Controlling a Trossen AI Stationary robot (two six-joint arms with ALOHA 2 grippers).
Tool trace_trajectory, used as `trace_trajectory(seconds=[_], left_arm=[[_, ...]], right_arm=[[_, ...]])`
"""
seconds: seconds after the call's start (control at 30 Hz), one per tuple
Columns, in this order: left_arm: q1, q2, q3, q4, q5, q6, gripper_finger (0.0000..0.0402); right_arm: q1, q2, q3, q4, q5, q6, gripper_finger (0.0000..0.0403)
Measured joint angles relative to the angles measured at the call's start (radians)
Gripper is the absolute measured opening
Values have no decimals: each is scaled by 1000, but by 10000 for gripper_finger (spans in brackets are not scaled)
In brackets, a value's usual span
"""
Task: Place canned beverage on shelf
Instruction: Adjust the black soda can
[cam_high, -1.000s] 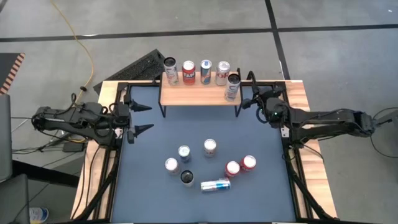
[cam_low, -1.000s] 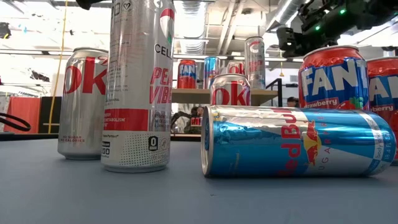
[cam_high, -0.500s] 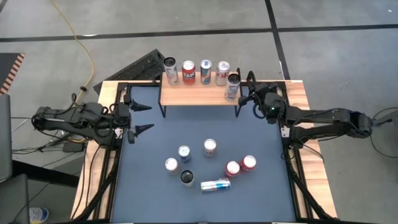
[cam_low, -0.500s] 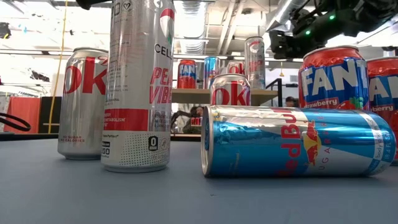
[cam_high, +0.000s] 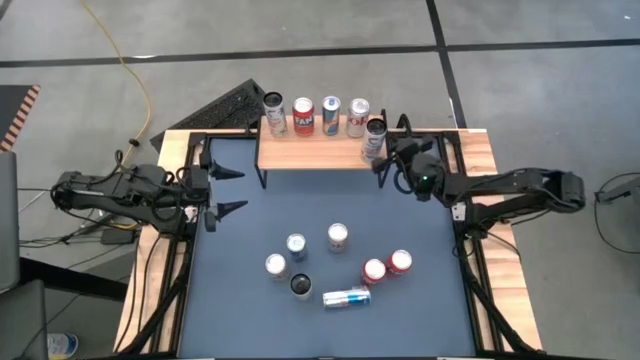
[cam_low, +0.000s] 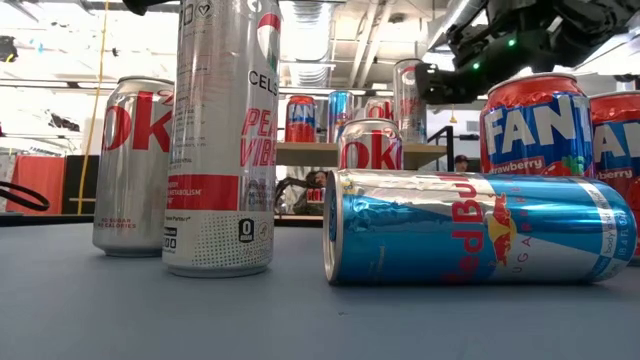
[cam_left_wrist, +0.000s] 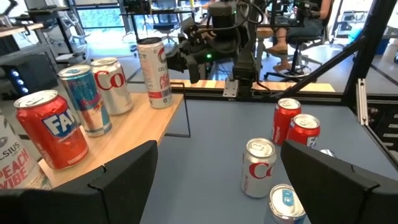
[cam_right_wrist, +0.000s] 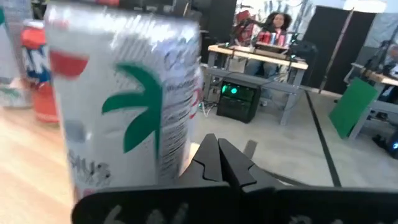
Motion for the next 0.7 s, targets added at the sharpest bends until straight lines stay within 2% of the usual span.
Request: trace_trajectory(seconds=[0.23, 0.7], left_arm=[[0, 0, 0, 1, 0, -9, 332], [0, 0, 0, 2, -2, 5, 332]], right_arm=[[-2, 65, 0, 77, -4, -3, 0], [-2, 222, 97, 78, -36, -5, 0]])
